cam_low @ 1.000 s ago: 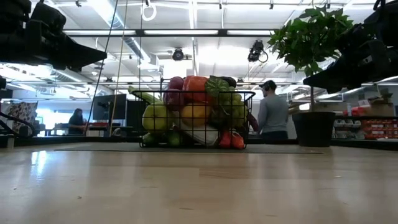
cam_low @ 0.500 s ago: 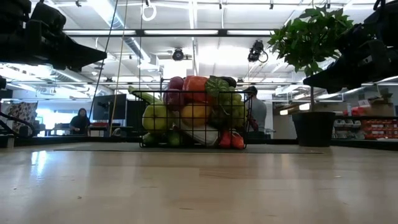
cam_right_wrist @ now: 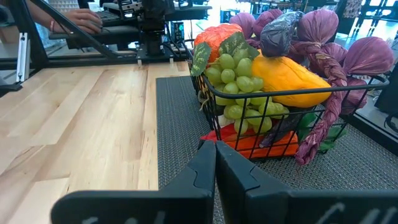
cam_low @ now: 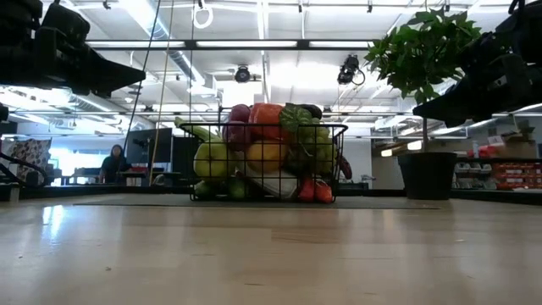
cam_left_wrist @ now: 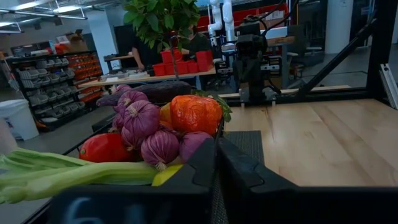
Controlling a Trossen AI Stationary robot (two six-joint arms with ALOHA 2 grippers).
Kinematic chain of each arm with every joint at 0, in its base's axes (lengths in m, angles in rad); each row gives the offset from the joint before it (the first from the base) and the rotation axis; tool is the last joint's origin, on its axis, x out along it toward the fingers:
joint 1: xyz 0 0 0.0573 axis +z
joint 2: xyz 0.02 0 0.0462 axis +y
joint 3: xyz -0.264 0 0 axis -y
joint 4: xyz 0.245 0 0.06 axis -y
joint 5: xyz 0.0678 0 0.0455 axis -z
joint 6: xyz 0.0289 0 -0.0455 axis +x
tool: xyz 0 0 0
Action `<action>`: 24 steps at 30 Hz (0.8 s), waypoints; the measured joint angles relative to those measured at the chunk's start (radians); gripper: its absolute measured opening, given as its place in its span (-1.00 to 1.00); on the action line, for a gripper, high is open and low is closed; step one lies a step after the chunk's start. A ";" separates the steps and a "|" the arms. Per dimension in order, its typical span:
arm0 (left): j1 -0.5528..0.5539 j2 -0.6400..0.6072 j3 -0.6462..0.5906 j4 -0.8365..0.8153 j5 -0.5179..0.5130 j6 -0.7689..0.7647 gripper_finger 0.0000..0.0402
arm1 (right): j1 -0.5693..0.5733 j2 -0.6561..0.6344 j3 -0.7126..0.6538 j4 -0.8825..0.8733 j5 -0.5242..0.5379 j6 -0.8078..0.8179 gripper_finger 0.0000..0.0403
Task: Build produce basket
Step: Return to Home Position
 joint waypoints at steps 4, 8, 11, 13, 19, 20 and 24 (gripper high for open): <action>0.000 0.000 0.000 0.000 0.000 0.000 -0.91 | 0.000 0.000 0.000 0.000 0.000 0.000 -0.92; 0.000 0.000 0.000 0.000 0.000 0.000 -0.91 | 0.000 0.000 0.000 0.000 0.000 0.000 -0.92; 0.000 0.000 0.000 0.000 0.000 0.000 -0.88 | 0.000 0.000 0.000 0.000 0.000 0.000 -0.92; 0.000 0.000 0.000 0.000 0.000 0.000 -0.86 | 0.000 0.000 0.000 0.000 0.000 0.000 -0.92; 0.000 0.000 0.000 0.000 0.000 0.000 -0.88 | 0.000 0.000 0.000 0.000 0.000 0.000 -0.92; 0.000 0.000 0.000 0.000 0.000 0.000 -0.89 | 0.000 0.000 0.000 0.000 0.000 0.000 -0.92; 0.000 0.000 0.000 0.000 0.000 0.000 -0.92 | 0.000 0.000 0.000 0.000 0.000 0.000 -0.92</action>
